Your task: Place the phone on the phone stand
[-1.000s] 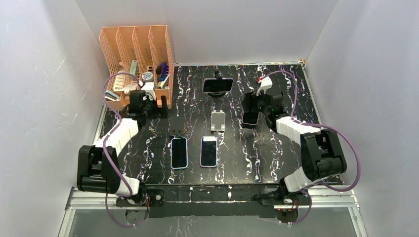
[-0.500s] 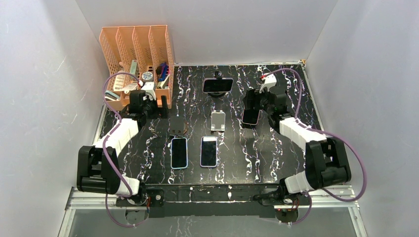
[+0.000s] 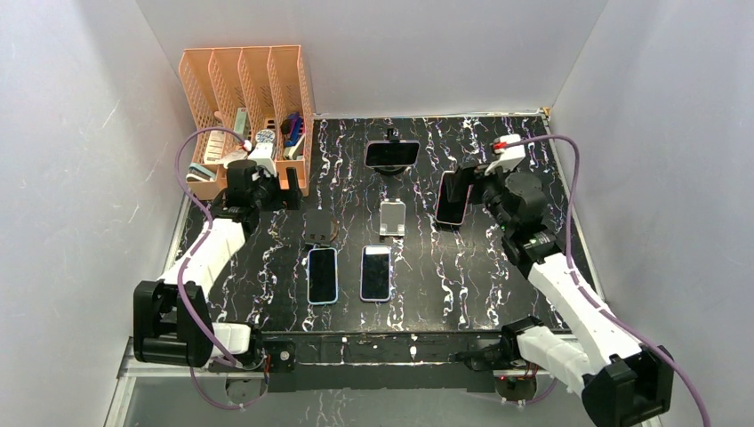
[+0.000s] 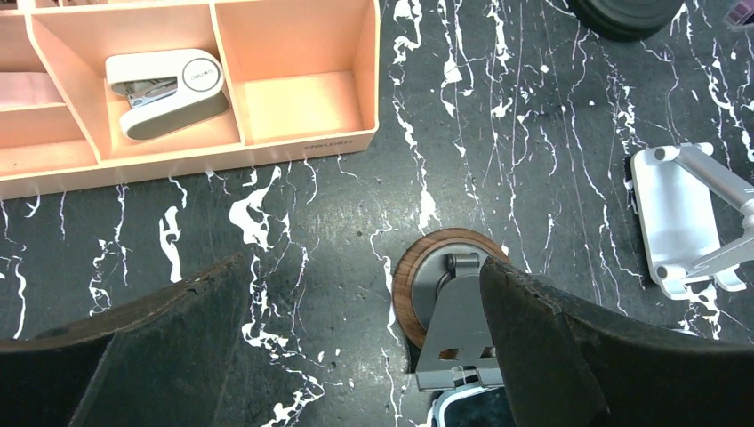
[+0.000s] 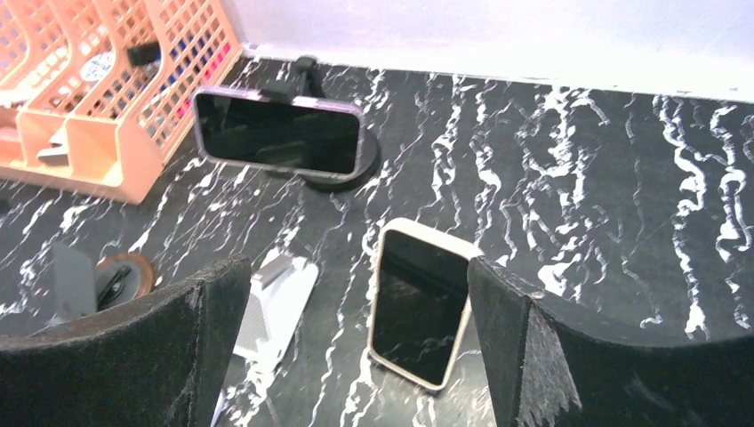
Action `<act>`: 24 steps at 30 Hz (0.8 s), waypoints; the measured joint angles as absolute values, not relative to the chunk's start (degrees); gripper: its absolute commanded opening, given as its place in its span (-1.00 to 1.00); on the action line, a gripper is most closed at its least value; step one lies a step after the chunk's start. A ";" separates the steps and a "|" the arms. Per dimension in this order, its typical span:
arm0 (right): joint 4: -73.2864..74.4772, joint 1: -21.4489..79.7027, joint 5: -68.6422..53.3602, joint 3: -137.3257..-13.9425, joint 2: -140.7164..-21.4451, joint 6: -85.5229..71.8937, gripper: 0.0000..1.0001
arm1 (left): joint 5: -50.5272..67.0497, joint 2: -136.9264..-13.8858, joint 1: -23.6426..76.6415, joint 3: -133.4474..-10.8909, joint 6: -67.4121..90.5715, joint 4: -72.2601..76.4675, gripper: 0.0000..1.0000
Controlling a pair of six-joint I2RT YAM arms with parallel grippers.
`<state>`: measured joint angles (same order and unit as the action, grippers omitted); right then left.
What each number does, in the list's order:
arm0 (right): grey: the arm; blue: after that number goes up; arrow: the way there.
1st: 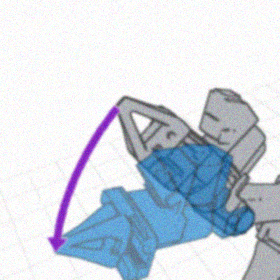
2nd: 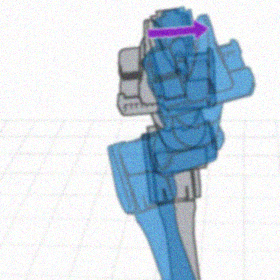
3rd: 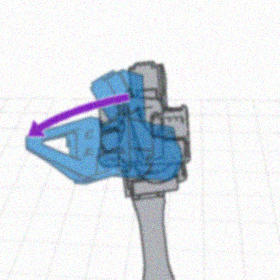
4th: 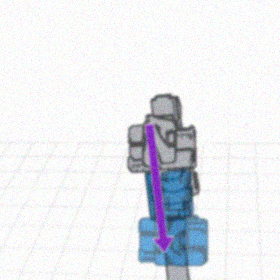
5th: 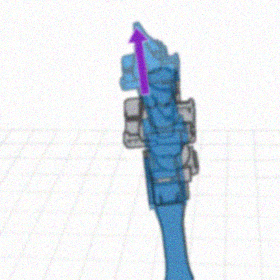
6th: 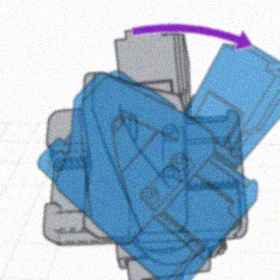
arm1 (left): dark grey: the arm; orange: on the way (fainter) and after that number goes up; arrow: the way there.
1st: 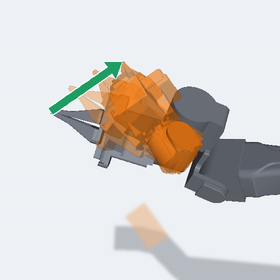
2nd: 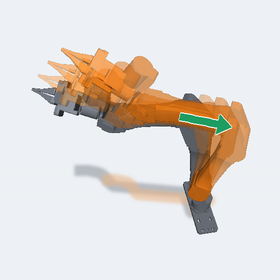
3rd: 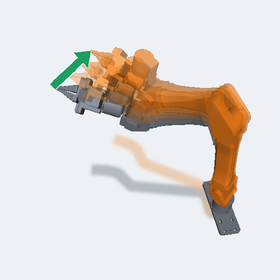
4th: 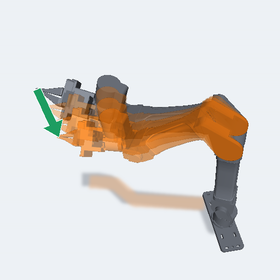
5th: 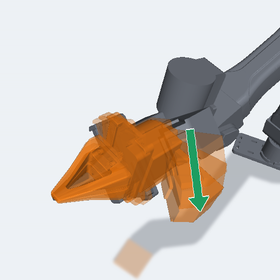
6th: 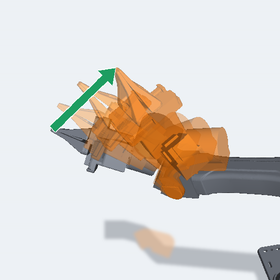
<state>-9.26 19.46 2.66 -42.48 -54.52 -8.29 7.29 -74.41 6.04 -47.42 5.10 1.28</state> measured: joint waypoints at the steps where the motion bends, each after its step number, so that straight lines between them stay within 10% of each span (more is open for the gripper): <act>1: -7.88 21.32 4.16 -42.72 -53.82 -8.45 0.97 | 7.29 -74.06 6.04 -47.42 5.10 1.21 0.97; 11: 5.04 51.44 22.39 -49.74 -63.37 -13.13 0.97 | 7.29 -70.50 6.15 -47.53 5.10 0.56 0.97; 24: 21.63 59.48 25.98 -63.48 -86.02 -33.65 0.97 | 5.76 -68.03 10.63 -47.55 4.62 -1.87 0.97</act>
<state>21.63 59.48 25.98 -63.48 -86.02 -33.65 5.76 -68.03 10.63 -47.55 4.62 -1.87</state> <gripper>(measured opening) 0.985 0.983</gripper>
